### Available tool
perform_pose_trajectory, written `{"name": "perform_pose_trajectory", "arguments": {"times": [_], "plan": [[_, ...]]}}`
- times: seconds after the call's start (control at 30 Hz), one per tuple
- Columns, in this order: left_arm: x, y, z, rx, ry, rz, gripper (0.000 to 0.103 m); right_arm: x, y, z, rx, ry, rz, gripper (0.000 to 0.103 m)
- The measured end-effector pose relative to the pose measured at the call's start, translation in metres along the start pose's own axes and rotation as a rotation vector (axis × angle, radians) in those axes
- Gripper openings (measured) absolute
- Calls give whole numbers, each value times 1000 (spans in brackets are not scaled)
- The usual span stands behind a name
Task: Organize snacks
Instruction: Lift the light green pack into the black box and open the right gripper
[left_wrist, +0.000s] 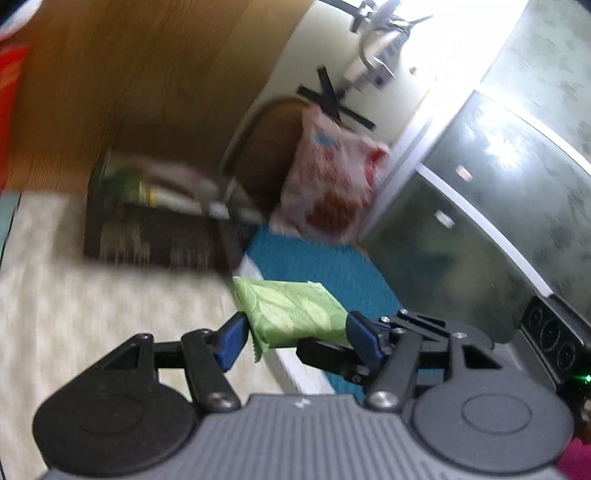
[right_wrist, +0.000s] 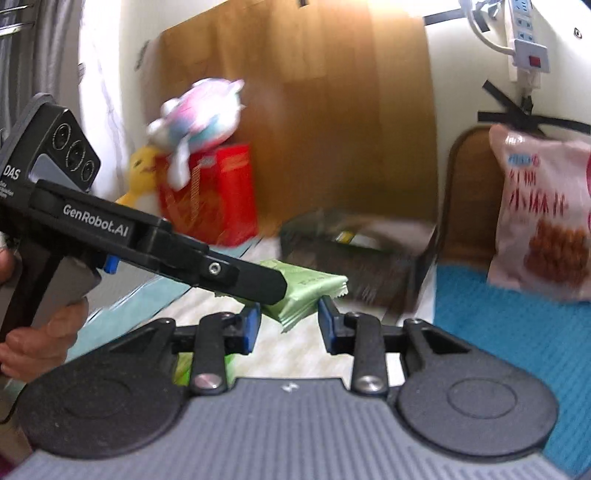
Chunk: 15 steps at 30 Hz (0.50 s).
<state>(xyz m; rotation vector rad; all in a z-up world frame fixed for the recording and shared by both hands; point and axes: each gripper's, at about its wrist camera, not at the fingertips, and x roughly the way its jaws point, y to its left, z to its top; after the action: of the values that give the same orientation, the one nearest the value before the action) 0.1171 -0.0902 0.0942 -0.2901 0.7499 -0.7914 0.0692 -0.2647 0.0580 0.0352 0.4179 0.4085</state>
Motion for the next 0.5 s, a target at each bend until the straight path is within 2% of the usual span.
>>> {"name": "perform_pose_trajectory", "arguments": {"times": [0.23,0.3,0.33,0.37,0.43,0.5], "plan": [[72,29,79,-15,-18,82,62,82,-55,32,7,-24,-72,38],[94,42,90,-19,-16,113,66,97,-65,30,7,-23,-107,40],[103,47,92,-16,-20,135,69,106,-69,29,6,-15,-123,47],[110,53,95,-14,-18,163,69,112,-72,28,5,-9,-144,51],[117,63,96,-28,-17,209,69,115,-74,21,6,-2,-182,53],[107,72,92,-62,-25,183,69,101,-76,14,35,-33,-178,56]]}}
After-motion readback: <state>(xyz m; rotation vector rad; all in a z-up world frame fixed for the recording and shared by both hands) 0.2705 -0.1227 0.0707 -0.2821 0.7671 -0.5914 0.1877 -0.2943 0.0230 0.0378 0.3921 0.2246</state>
